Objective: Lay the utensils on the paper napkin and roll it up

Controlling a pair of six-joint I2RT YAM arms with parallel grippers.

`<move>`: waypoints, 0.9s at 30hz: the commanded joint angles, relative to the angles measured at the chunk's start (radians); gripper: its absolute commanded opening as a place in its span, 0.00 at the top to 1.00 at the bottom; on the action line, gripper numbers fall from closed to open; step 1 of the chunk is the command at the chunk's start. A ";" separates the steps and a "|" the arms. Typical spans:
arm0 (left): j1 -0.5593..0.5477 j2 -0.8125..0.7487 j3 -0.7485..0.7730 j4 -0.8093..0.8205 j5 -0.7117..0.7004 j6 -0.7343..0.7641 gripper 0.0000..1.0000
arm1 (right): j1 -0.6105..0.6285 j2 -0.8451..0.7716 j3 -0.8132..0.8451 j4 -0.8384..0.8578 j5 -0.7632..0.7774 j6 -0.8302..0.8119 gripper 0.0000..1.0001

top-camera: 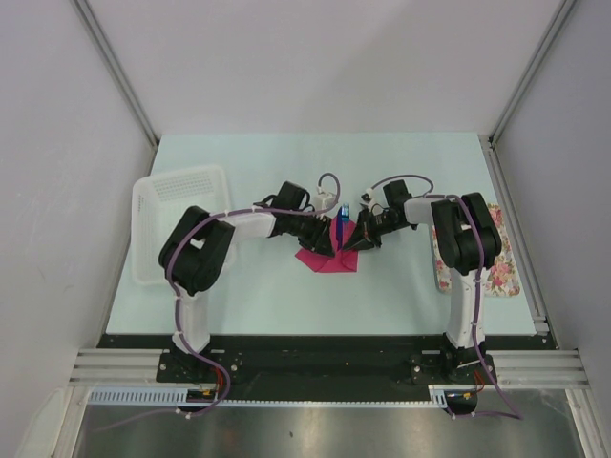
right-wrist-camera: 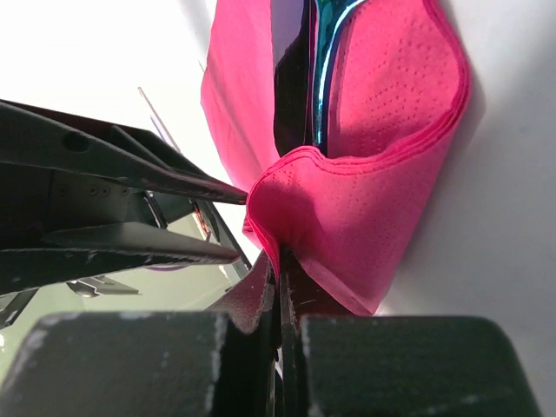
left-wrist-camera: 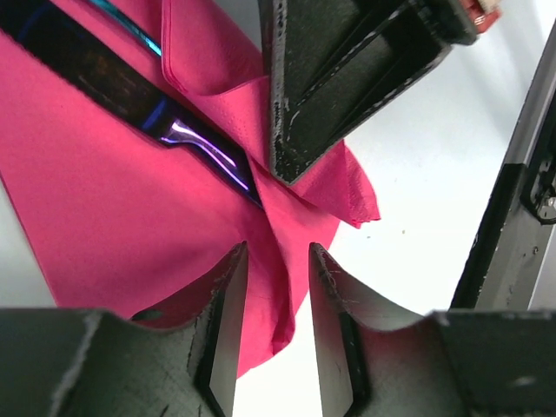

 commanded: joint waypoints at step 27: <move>-0.025 0.064 0.068 -0.025 -0.011 0.049 1.00 | 0.043 0.003 0.038 0.075 -0.013 0.077 1.00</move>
